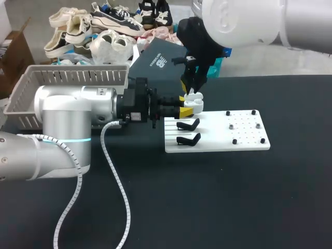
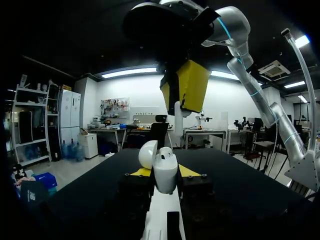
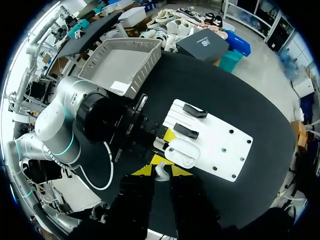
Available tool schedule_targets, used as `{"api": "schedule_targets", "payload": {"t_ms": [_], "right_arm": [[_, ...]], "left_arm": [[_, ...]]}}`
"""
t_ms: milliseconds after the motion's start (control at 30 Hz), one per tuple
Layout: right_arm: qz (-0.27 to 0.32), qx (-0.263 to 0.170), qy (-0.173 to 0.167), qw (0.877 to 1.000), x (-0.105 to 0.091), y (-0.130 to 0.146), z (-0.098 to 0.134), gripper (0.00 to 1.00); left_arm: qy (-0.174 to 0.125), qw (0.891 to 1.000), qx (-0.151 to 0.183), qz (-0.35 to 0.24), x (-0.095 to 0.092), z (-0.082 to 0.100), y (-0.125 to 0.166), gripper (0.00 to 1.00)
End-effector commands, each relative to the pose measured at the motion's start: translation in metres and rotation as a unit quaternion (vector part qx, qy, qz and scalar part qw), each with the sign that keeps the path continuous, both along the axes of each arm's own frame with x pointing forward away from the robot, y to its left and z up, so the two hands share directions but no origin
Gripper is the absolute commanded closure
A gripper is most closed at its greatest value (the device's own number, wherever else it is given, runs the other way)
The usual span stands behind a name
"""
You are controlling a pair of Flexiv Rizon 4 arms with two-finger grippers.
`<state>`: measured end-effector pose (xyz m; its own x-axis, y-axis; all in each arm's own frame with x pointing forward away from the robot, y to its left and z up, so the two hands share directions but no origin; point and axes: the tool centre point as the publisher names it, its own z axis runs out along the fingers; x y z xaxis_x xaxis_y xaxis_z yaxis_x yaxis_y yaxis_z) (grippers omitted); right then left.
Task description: Pick up each earbud case from the left stands, insert the matching earbuds, close the lid, and place the case in the box.
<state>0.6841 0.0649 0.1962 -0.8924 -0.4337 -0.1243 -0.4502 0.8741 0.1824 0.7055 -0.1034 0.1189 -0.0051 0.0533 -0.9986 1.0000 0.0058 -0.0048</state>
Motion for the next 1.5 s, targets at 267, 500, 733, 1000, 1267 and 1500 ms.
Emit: {"api": "schedule_targets", "payload": {"t_ms": [267,500,733,1000,1267,1500], "right_arm": [[0.003,-0.007,0.007,1.000,0.008,0.005,-0.009,1.00],[0.005,-0.009,0.008,1.000,0.010,0.004,-0.013,1.00],[0.002,-0.012,0.009,1.000,0.010,0.002,-0.017,1.00],[-0.004,-0.014,0.000,1.000,0.010,0.002,-0.022,1.00],[-0.007,-0.022,-0.008,1.000,0.010,0.003,-0.026,1.00],[-0.012,-0.025,-0.013,1.000,0.010,0.002,-0.027,1.00]], "left_arm": [[0.000,1.000,0.000,-0.001,0.001,0.000,0.000,1.00],[0.000,1.000,0.000,-0.001,0.001,0.000,0.000,1.00],[0.000,1.000,0.000,-0.001,0.001,0.000,0.000,1.00],[0.000,1.000,0.000,-0.001,0.001,0.000,0.000,1.00],[0.000,1.000,0.000,-0.001,0.001,0.000,0.000,1.00],[0.000,1.000,0.000,-0.001,0.001,0.000,0.000,1.00]]}}
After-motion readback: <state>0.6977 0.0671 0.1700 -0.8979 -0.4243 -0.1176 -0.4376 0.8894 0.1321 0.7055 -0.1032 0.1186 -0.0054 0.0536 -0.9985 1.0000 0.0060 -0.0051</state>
